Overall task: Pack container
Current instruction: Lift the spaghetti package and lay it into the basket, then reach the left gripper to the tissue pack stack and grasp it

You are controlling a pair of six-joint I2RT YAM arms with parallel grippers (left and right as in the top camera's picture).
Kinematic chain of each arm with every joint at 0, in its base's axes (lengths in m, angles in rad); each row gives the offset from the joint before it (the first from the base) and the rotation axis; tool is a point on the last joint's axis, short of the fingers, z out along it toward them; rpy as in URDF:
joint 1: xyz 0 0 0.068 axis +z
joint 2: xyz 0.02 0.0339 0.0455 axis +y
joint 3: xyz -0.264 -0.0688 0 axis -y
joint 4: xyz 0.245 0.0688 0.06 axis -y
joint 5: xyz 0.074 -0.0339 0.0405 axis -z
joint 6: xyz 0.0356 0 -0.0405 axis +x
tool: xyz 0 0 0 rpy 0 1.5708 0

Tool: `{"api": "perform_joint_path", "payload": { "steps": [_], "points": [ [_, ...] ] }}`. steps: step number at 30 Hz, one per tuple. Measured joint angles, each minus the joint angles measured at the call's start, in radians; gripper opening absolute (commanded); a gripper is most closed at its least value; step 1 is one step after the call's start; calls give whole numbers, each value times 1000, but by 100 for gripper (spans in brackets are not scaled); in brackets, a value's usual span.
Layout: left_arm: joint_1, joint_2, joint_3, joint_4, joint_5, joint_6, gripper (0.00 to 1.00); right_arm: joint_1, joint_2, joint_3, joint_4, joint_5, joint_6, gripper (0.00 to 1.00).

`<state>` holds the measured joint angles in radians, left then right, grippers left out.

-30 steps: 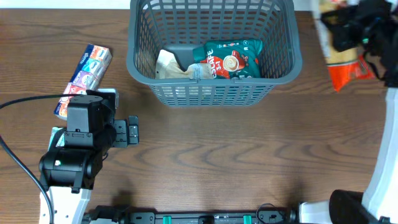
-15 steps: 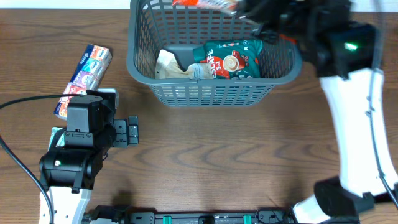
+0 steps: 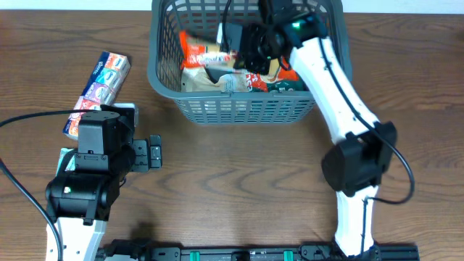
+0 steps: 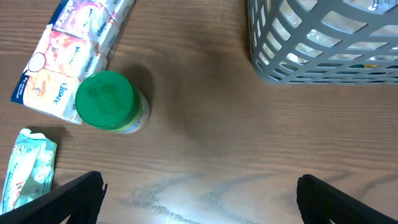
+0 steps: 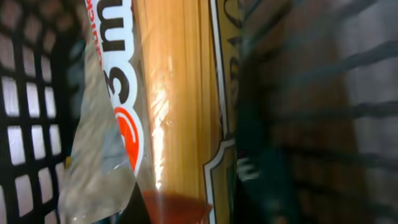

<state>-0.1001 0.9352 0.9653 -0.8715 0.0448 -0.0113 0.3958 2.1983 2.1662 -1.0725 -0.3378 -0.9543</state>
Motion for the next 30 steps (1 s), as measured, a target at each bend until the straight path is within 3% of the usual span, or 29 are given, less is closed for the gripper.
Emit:
{"api": "perform_joint_path", "payload": {
  "steps": [3,6,9,10,11,12,17,24,30],
  "points": [
    [0,0,0,0,0,0,99,0,45,0,-55,15,0,3],
    [0,0,0,0,0,0,99,0,59,0,-71,17,4,33],
    [0,0,0,0,0,0,98,0,57,6,-68,14,12,50],
    [0,0,0,0,0,0,99,0,56,9,-68,14,13,62],
    [0,0,0,0,0,0,99,0,53,12,-68,13,21,95],
    [0,0,0,0,0,0,98,0,50,13,-66,13,21,99],
    [0,0,0,0,0,0,99,0,-5,42,-13,15,61,99],
    [2,6,38,-18,-9,-13,98,-54,-209,172,102,93,272,99],
    [105,136,374,-169,-53,-14,98,-291,-429,222,52,175,505,99]
  ]
}}
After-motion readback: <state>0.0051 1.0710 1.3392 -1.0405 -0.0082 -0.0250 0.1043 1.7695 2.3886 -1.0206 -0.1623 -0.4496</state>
